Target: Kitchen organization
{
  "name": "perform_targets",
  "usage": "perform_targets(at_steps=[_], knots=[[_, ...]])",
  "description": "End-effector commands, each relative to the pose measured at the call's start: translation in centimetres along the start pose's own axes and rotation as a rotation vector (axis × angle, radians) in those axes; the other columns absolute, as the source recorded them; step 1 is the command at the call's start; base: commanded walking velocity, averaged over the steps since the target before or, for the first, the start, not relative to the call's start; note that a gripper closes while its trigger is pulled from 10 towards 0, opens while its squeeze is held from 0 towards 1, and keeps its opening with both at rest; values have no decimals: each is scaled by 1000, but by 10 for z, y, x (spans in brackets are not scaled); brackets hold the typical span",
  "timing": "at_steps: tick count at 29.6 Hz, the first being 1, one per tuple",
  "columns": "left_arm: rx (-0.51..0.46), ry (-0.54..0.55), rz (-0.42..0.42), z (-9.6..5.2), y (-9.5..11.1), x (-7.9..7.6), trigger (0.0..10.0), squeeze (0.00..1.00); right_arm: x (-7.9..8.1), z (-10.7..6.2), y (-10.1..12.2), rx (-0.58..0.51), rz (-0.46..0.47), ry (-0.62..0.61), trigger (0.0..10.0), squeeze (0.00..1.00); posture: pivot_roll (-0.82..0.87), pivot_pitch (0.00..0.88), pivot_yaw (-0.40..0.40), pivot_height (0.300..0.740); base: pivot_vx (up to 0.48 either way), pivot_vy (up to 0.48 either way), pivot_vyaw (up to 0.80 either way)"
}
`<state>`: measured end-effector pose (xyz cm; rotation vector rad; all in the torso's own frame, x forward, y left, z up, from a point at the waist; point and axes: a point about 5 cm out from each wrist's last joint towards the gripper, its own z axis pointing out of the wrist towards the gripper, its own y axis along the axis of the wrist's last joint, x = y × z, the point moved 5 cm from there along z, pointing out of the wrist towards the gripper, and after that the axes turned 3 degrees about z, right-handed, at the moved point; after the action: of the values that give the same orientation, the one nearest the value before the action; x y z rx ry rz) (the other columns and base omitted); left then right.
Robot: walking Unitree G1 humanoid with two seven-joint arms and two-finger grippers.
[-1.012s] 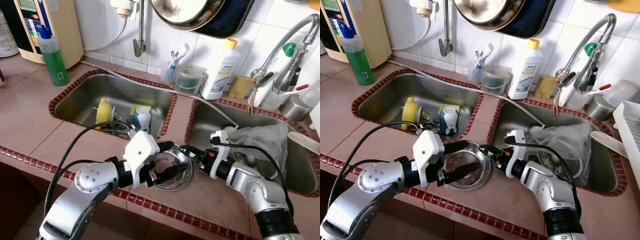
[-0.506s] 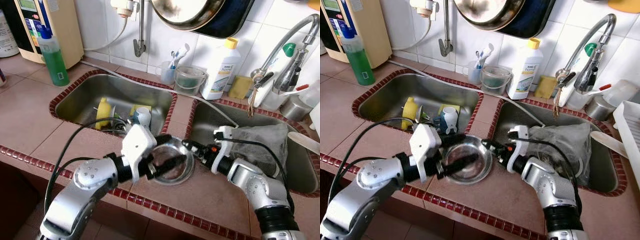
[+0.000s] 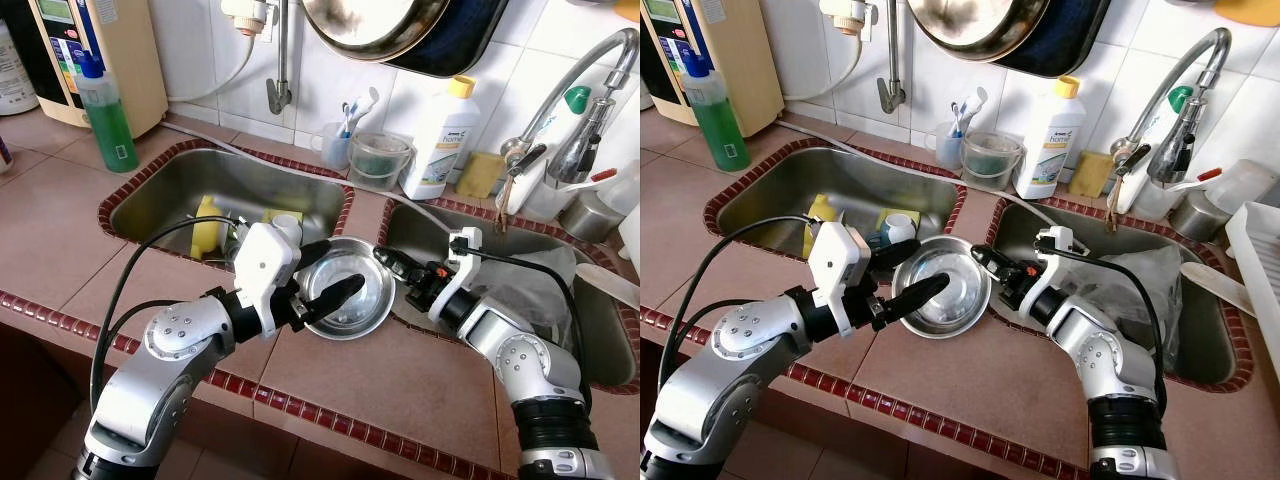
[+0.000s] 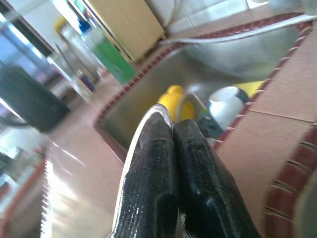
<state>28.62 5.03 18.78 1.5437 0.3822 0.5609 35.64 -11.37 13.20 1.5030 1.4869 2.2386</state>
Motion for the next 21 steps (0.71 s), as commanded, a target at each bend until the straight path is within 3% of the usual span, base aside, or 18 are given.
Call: perform_targets(at_steps=[1,4,5,6,7,17,20,21], knots=[[-6,3,5,2,2,1,10000,0,6,-2,13,-39,-7,21,0,0,90,0,-98,740,0,0,0],[-5,3,4,2,2,1,10000,0,3,-3,5,3,-48,3,0,0,90,0,-98,740,0,0,0],[-5,3,4,2,2,1,10000,0,-1,-3,-1,30,-68,-20,9176,0,91,0,-99,740,0,0,0],[-5,2,4,2,2,1,10000,0,-3,-3,-4,44,-76,-30,9176,0,91,0,-99,740,0,0,0],[-5,2,3,2,2,0,10000,0,-5,-4,-7,61,-82,-41,10000,0,91,0,-98,740,0,0,0],[0,-4,1,0,2,-2,10000,0,-16,-10,-30,151,-80,-97,10000,0,95,0,-101,740,0,0,0],[2,-7,0,0,1,-3,10000,0,-24,-17,-51,253,-95,-134,10000,0,97,0,-101,740,0,0,0],[2,-7,0,0,1,-3,10000,0,-25,-19,-54,268,-92,-137,10000,216,97,0,-101,740,0,0,0]])
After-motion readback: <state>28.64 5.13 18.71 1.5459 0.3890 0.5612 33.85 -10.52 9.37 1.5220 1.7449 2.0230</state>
